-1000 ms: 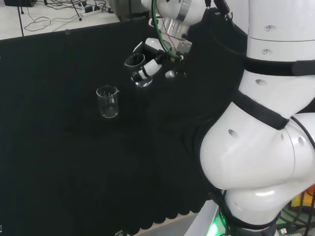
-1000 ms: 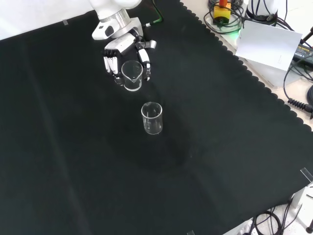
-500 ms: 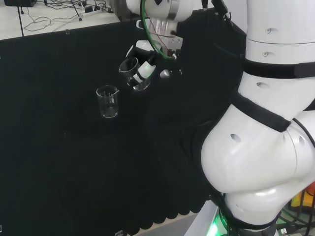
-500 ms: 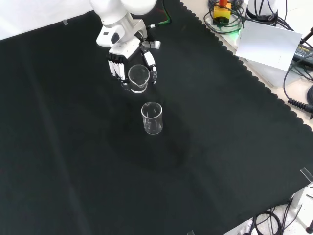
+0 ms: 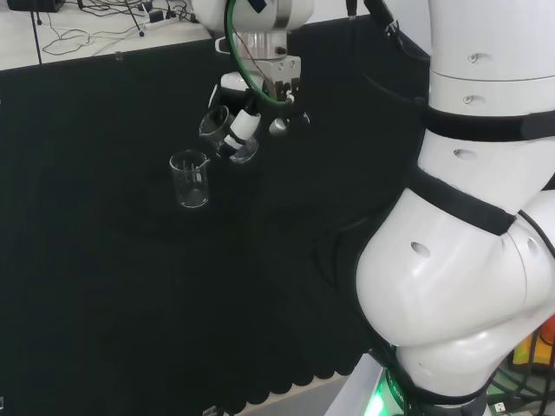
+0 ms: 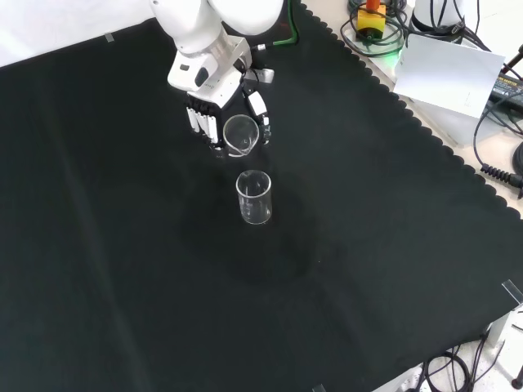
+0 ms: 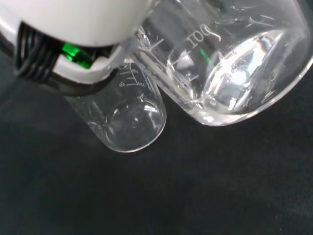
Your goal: Pour the water from the handheld beaker into the one on the table.
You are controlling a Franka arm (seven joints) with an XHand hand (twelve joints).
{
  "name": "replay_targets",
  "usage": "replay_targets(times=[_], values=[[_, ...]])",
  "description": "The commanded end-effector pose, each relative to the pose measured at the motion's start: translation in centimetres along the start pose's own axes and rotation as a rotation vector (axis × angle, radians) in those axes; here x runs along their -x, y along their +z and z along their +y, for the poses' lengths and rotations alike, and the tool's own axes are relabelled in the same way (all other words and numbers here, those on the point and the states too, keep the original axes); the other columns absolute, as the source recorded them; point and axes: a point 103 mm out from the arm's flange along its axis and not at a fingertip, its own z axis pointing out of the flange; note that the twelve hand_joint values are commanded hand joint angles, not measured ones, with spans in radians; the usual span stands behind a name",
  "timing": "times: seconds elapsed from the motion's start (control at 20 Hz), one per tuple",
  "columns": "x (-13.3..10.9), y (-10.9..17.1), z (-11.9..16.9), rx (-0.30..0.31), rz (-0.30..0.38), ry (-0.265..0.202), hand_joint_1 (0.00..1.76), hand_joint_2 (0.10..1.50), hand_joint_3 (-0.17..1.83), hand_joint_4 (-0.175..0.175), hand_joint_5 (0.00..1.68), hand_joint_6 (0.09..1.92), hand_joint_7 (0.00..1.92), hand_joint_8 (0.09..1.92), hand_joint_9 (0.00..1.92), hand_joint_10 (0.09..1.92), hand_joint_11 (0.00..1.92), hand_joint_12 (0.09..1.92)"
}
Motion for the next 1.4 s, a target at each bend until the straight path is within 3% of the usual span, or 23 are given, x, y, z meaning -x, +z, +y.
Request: replay_targets(times=[0.05,1.05,1.4], values=[[-1.2,-0.8,0.0,-0.053,-0.067,0.005,1.16,0.59,0.69,0.175,1.44,0.37,1.71,0.09,1.58,0.09,1.15,0.87],[-3.6,-1.0,0.7,-0.201,-0.266,0.094,1.16,0.58,0.71,0.175,1.42,0.42,1.71,0.09,1.58,0.09,1.17,0.87],[-4.1,-1.3,0.7,-0.228,-0.318,0.114,1.16,0.58,0.71,0.175,1.42,0.43,1.71,0.09,1.58,0.09,1.17,0.87]])
